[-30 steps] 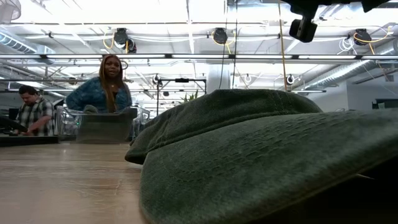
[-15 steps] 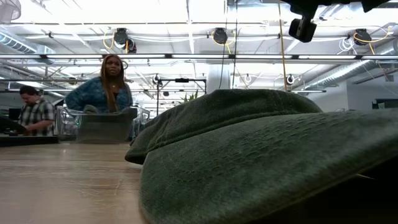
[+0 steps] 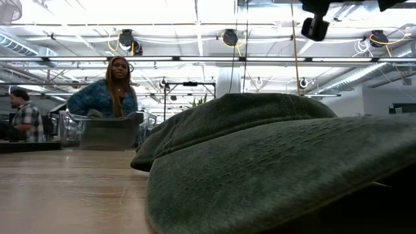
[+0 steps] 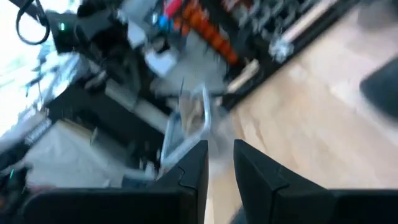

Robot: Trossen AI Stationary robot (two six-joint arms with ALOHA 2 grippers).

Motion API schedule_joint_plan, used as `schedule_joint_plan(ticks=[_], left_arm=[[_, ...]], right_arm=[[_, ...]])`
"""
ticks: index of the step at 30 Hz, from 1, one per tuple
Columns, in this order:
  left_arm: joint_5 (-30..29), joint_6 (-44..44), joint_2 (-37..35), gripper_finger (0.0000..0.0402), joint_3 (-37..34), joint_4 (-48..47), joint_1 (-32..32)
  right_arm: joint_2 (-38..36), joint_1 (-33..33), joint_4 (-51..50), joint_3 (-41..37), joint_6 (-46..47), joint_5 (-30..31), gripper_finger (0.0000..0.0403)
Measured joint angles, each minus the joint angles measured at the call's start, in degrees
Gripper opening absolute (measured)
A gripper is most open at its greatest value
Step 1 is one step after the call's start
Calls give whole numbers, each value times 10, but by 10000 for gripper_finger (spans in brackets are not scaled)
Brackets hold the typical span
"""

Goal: Pick & Place hat
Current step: Put the top green cap into the right transparent bin

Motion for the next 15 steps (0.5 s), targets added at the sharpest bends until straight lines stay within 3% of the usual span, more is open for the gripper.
schedule_joint_plan(ticks=[2,7,15], left_arm=[[14,47,0,26,0,55,28],[83,119,0,40,0,161,74],[112,151,24,42,0,171,109]], right_arm=[[2,0,23,0,18,29,63],[1,-2,55,0,19,12,62],[2,69,34,23,-24,30,14]])
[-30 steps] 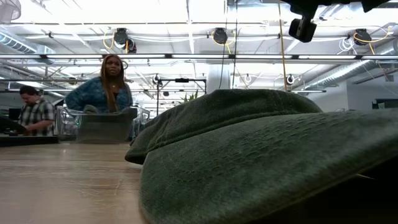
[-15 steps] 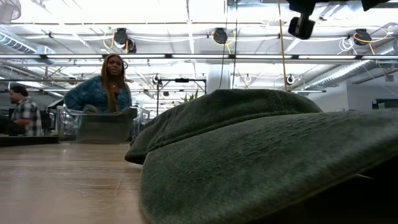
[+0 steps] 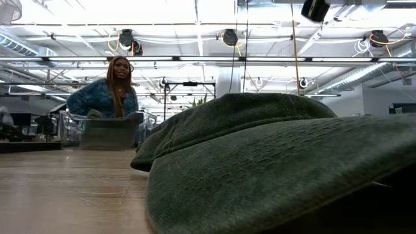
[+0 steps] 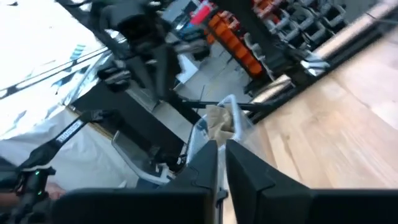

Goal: Pick & Place hat
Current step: Put the top green cap into the right transparent bin

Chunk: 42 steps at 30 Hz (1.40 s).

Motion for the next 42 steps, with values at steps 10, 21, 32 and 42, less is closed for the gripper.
schedule_joint_plan(ticks=[10,21,32,42], left_arm=[[32,120,61,51,0,122,8],[64,46,131,188,0,105,13],[126,19,159,210,-1,111,26],[52,31,45,148,0,66,89]], right_arm=[[1,71,-199,98,-49,63,1],[14,104,-410,103,5,74,20],[18,96,-380,103,-13,119,90],[81,74,-398,103,-108,64,141]])
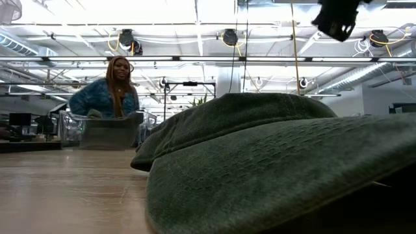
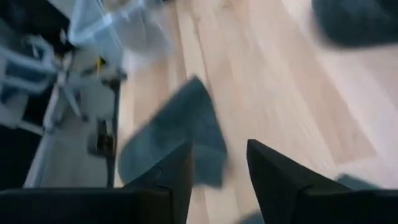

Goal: Pick & Place hat
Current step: Put the top green cap into the right transparent bin

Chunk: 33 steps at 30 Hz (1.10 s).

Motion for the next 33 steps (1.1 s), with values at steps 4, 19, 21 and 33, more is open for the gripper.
schedule_joint_plan(ticks=[4,19,21,33], left_arm=[[-12,-19,-23,127,0,-37,22],[-10,16,-32,97,0,-36,93],[17,35,-33,97,0,-38,103],[139,84,-33,97,0,-99,156]], right_arm=[[3,-27,-120,0,-48,-69,144],[4,-77,-116,-155,-120,-158,145],[4,-77,-96,-167,-112,-158,145],[17,-77,-31,-239,-32,-142,129]])
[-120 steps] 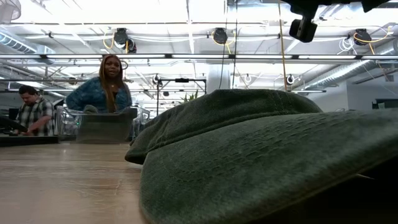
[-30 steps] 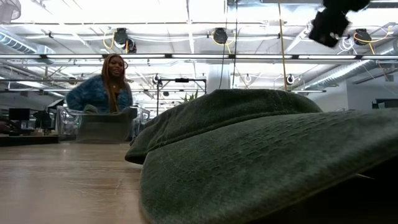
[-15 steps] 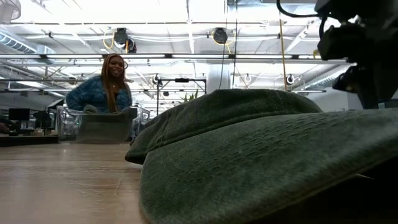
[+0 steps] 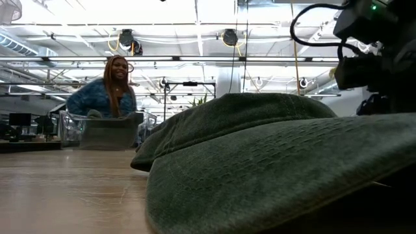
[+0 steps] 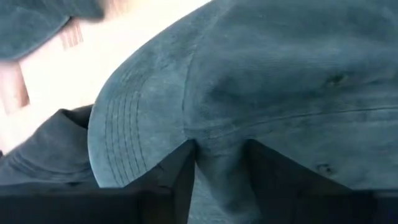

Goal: Pick & Place hat
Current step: Put the top green cap into the right transparent bin

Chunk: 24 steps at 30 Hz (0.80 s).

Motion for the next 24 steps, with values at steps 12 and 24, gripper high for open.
schedule_joint_plan(ticks=[12,24], left_arm=[[22,23,0,97,0,-22,16],[23,7,0,97,0,-25,-1]], right_arm=[[-4,0,-13,15,0,41,4],[-6,-47,-142,266,-262,343,1]])
